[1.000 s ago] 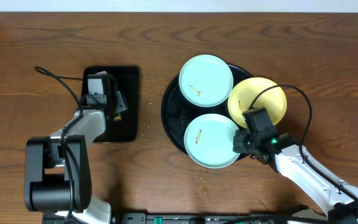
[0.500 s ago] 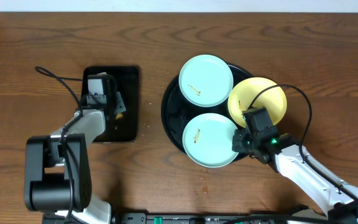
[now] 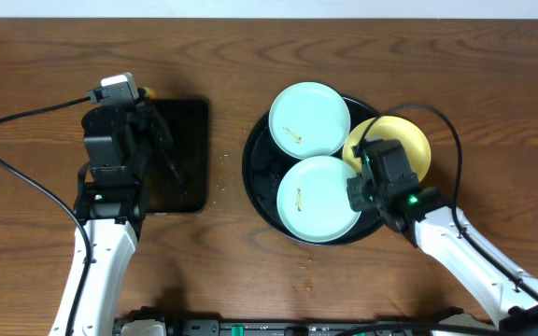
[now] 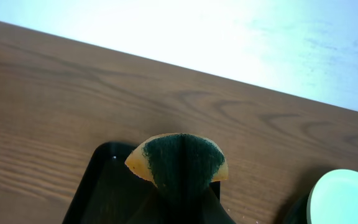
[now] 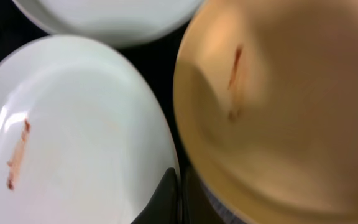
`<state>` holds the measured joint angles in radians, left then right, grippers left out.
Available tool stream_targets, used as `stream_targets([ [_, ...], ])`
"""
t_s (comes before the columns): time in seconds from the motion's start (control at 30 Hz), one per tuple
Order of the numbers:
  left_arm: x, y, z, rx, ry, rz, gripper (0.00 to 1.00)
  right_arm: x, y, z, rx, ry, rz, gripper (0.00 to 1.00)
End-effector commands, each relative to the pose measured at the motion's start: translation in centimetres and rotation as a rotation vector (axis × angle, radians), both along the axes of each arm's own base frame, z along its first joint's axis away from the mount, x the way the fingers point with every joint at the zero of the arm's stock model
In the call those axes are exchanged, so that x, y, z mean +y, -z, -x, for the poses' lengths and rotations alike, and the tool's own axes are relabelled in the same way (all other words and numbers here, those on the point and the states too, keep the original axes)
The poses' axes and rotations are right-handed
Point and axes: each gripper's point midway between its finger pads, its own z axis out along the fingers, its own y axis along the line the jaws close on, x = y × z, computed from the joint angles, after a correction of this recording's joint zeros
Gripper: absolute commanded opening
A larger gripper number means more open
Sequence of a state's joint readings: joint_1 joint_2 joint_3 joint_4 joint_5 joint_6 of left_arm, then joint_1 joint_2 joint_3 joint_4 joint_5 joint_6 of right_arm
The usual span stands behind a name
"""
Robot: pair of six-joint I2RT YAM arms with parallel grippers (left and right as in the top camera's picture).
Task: Clean dirty plates on tray and stack at the side
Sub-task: 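Carry the sponge to the lower pale-blue plate and scrub it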
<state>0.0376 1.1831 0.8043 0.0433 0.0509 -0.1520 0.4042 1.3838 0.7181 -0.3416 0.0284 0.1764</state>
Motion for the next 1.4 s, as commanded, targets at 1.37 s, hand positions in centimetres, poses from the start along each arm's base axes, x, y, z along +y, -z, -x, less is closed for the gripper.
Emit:
stream_targets([
  [1.37, -4.8, 0.7, 0.0, 0.315, 0.215, 0.203, 0.07, 1.4, 1.5, 2.6, 0.131, 0.106, -0.079, 0.01],
])
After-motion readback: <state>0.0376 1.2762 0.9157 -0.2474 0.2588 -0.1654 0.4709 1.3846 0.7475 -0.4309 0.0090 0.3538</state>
